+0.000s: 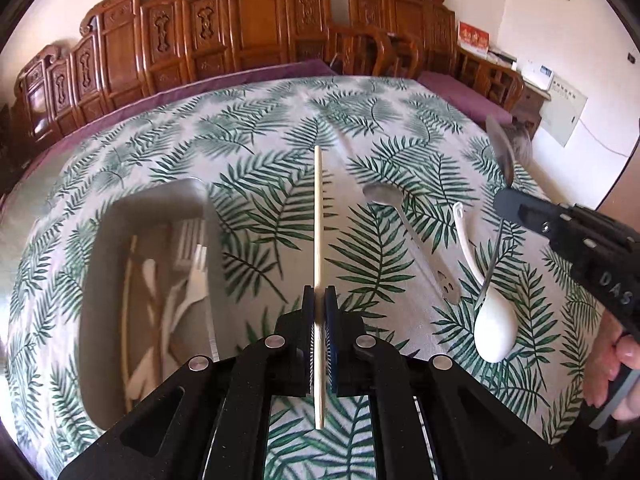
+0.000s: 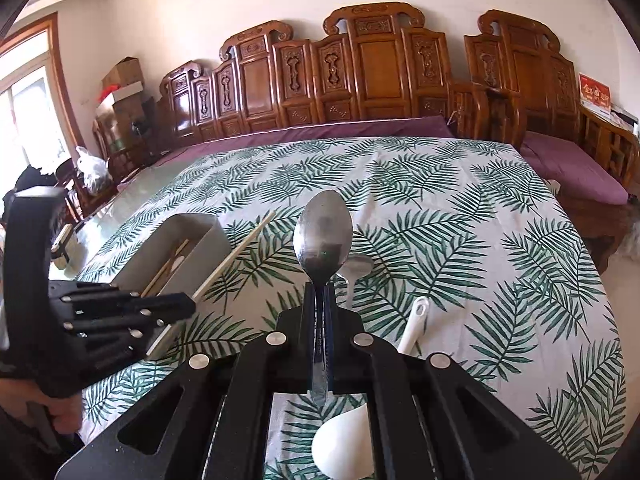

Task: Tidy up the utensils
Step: 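Lower the chopstick into the tray with the left gripper while the right gripper holds the spoon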

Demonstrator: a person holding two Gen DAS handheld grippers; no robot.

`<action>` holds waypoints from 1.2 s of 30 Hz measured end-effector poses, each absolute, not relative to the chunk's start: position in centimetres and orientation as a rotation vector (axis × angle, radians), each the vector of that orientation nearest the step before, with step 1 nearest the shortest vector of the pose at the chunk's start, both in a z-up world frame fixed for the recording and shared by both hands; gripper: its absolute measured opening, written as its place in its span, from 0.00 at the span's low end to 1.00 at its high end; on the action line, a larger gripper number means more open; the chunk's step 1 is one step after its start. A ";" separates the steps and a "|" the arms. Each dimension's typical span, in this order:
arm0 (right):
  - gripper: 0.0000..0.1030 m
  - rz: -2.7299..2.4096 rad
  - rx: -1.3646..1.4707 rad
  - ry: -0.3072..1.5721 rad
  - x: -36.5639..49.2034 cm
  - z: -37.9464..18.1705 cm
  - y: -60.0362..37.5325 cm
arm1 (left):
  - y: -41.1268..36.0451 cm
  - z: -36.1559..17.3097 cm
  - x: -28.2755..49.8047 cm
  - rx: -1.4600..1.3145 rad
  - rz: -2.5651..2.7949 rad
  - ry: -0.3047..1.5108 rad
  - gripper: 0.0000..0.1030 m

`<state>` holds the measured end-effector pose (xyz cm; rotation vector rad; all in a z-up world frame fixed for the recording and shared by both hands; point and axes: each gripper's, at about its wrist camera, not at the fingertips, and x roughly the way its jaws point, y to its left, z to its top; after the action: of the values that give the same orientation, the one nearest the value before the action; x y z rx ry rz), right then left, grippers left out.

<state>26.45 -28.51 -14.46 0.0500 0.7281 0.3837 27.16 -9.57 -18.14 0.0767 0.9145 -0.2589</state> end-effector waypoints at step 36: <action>0.05 0.490 -0.037 0.686 22.9 -12.7 -22.7 | 2.5 -20.1 27.8 -0.017 -0.132 0.957 0.04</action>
<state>22.94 -22.70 -12.70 -0.0366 0.6861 0.4899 27.80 2.51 -20.15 -0.0168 0.9569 -0.1320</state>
